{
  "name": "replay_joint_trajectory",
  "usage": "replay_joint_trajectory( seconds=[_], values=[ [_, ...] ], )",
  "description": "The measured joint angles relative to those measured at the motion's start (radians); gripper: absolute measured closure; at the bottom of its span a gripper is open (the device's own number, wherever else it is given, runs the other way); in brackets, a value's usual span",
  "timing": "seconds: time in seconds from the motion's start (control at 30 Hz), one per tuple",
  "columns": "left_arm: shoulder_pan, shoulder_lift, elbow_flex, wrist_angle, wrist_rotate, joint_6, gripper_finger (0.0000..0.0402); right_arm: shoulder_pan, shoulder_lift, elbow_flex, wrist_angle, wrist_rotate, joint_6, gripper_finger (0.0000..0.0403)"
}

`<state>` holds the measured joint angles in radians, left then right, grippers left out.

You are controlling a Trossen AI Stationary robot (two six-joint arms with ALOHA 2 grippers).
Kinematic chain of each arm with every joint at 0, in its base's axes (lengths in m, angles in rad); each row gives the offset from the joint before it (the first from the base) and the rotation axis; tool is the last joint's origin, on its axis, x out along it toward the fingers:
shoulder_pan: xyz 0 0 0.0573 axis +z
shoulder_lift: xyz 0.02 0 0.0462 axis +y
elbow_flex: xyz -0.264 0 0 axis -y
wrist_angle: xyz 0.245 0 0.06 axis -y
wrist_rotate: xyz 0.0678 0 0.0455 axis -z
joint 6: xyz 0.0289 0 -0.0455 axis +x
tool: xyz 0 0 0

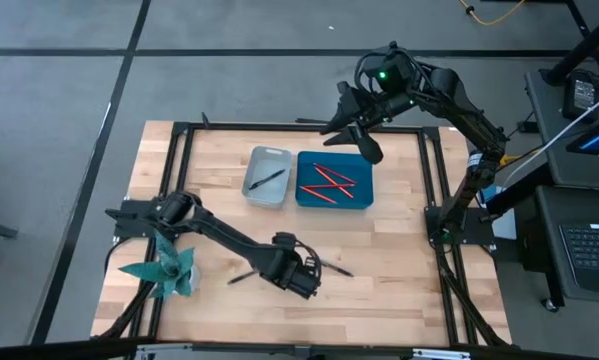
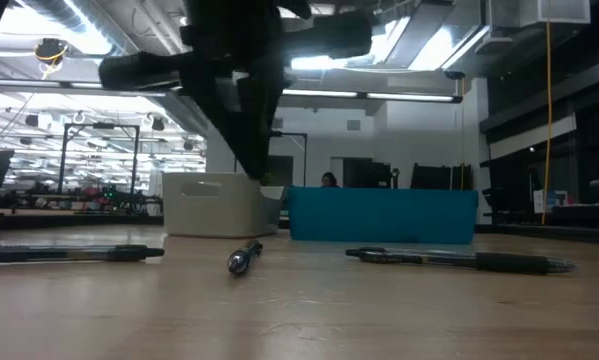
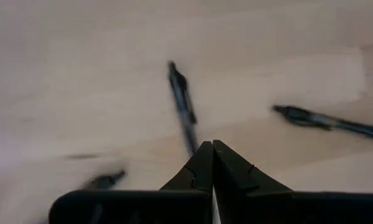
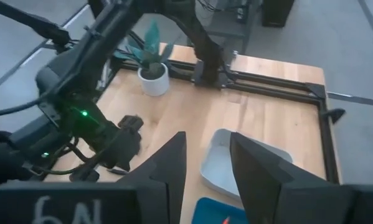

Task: Sort pens & pencils
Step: Put the black pen into the gray bin

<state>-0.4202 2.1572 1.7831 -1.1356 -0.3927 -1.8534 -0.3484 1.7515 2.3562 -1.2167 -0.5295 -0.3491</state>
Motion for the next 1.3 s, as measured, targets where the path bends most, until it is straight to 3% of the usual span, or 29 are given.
replay_joint_trajectory(
  seconds=[0.17,0.43,0.8,1.13,1.3],
  values=[
    [0.006,0.035,0.0,-0.01,0.07,-0.021,0.0401,0.0,0.0,0.0,-0.006,-0.039,-0.023,0.0279],
    [0.007,0.036,0.0,-0.023,0.071,0.016,0.0397,0.0,0.0,0.0,-0.026,-0.046,-0.03,0.0279],
    [0.009,0.036,0.0,0.022,0.045,0.024,0.0337,0.0,0.0,0.0,-0.025,-0.049,-0.03,0.0279],
    [0.033,0.07,-0.001,0.027,0.082,0.032,0.0333,0.0,0.0,0.0,-0.035,-0.055,-0.03,0.0279],
    [0.046,0.083,0.0,0.035,0.117,0.05,0.0331,0.0,0.0,0.0,-0.037,-0.117,-0.033,0.0279]
  ],
)
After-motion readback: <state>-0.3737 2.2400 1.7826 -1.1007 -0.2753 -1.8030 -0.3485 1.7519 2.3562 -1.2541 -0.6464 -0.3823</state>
